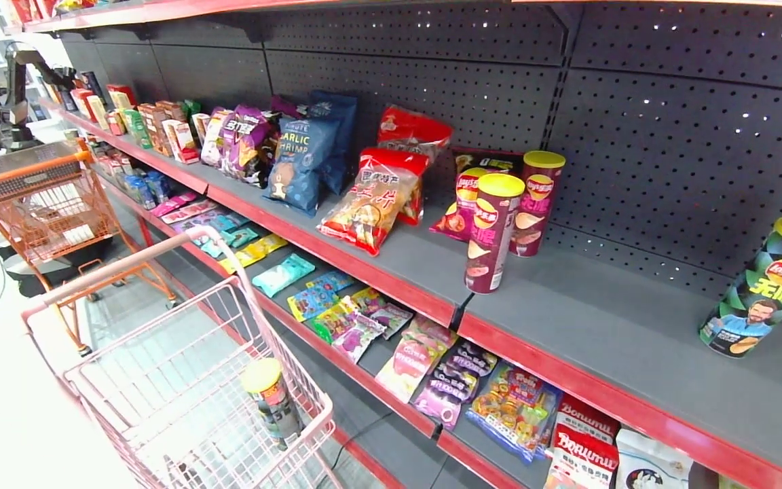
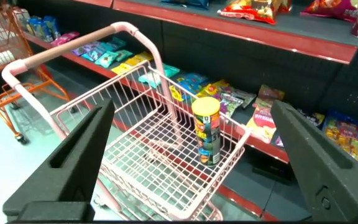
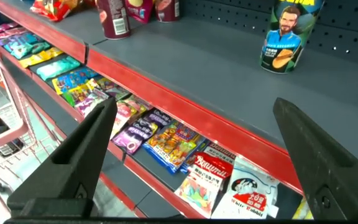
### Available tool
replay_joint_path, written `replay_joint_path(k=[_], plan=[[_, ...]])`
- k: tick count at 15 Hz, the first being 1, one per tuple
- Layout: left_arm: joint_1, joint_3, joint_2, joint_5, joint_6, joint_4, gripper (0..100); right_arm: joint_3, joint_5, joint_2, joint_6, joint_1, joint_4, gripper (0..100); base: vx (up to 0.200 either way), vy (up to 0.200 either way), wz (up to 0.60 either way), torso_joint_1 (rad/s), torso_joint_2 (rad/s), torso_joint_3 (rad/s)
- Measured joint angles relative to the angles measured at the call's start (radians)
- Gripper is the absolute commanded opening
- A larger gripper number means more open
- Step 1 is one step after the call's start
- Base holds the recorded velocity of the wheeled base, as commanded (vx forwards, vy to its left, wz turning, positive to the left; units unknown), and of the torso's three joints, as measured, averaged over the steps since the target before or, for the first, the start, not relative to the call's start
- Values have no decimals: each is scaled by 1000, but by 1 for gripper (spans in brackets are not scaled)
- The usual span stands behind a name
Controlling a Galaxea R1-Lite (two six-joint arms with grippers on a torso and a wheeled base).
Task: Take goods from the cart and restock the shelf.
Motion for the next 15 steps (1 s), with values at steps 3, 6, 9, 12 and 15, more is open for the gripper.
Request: replay_joint_path(k=[3, 6, 9, 12, 15], plan=[[0, 0, 0, 0, 0, 0, 100, 0, 0, 0, 0, 0, 0, 100, 0, 0, 0, -142, 330, 185], [0, 0, 0, 0, 0, 0, 100, 0, 0, 0, 0, 0, 0, 100, 0, 0, 0, -142, 339, 191], [0, 0, 0, 0, 0, 0, 100, 0, 0, 0, 0, 0, 0, 100, 0, 0, 0, -155, 347, 198], [0, 0, 0, 0, 0, 0, 100, 0, 0, 0, 1, 0, 0, 100, 0, 0, 0, -145, 347, 198], [0, 0, 0, 0, 0, 0, 100, 0, 0, 0, 1, 0, 0, 100, 0, 0, 0, -144, 349, 198]])
